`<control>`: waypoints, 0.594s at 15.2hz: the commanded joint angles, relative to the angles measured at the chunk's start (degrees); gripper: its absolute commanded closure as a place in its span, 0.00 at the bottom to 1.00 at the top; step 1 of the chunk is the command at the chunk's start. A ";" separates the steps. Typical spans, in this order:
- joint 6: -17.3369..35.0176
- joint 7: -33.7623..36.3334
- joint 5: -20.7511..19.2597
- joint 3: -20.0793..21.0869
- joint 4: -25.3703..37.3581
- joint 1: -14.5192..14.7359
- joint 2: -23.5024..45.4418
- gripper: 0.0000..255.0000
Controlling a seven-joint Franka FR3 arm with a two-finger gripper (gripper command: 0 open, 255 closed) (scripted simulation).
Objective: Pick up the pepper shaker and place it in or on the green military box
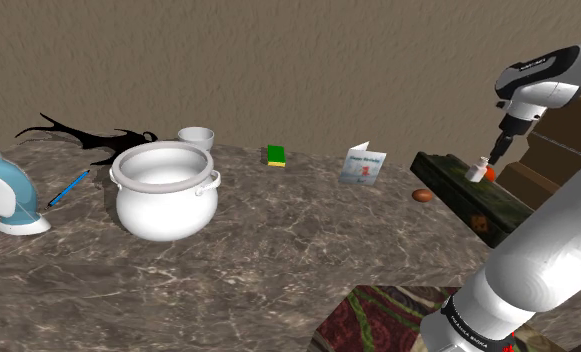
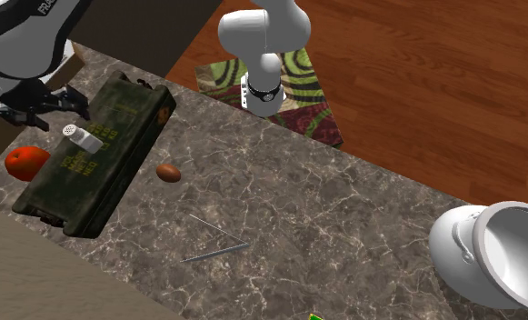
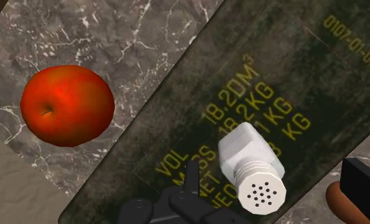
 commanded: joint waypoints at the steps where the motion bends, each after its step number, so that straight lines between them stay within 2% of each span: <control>1: -3.42 0.87 -1.30 0.57 2.54 0.09 -1.52 0.00; 2: -4.94 1.12 -1.62 0.78 3.82 0.18 -1.94 0.00; 9: -4.94 1.11 -1.61 0.83 3.82 0.11 -1.93 0.00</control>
